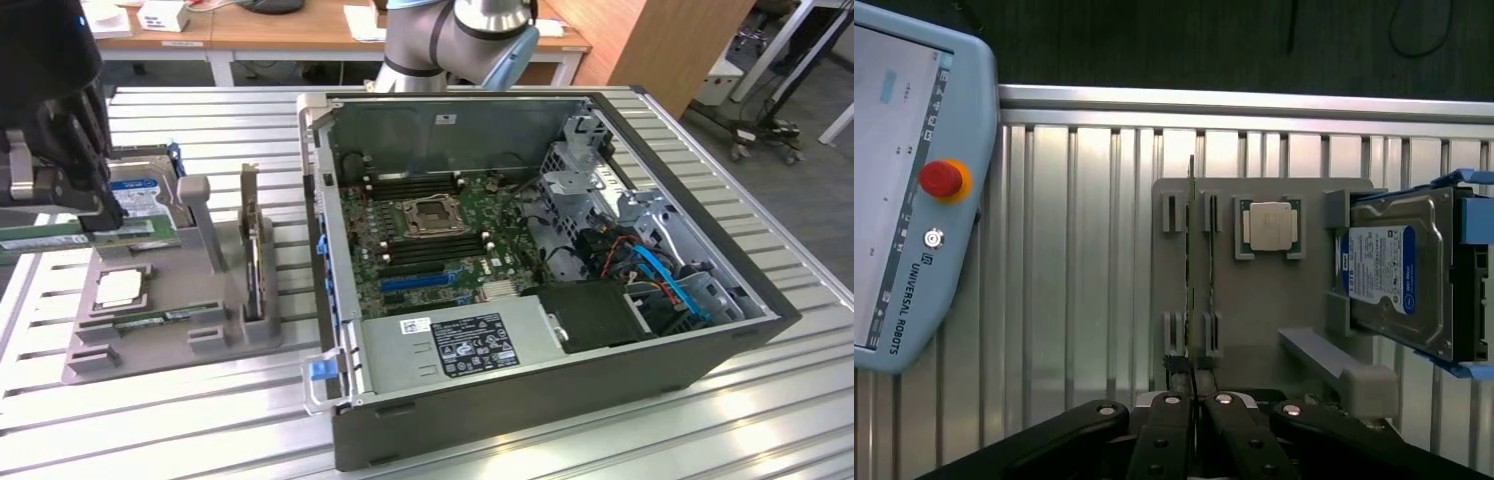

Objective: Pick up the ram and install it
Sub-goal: 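Pick up the ram and move it above insertion slot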

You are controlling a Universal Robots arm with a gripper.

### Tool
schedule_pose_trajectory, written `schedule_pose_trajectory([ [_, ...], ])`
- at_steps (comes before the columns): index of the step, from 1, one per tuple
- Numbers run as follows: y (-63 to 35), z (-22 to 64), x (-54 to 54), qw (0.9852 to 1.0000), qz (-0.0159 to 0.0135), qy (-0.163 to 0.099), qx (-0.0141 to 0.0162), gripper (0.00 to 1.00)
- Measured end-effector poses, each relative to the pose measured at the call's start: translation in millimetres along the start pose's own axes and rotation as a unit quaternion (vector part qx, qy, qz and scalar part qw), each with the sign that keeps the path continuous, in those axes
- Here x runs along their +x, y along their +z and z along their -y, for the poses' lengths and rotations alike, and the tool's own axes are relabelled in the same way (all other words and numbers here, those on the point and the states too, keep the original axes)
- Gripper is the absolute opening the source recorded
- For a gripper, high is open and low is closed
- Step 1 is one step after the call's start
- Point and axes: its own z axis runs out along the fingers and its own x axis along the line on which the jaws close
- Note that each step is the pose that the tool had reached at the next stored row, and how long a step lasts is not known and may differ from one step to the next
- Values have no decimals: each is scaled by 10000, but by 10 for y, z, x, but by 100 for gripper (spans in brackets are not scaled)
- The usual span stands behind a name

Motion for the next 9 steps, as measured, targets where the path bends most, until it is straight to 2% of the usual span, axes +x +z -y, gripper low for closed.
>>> schedule_pose_trajectory([
  [4,-74,-3,-2,10000,0,0,0,11],
  [9,-83,-4,-2,10000,0,0,0,11],
])
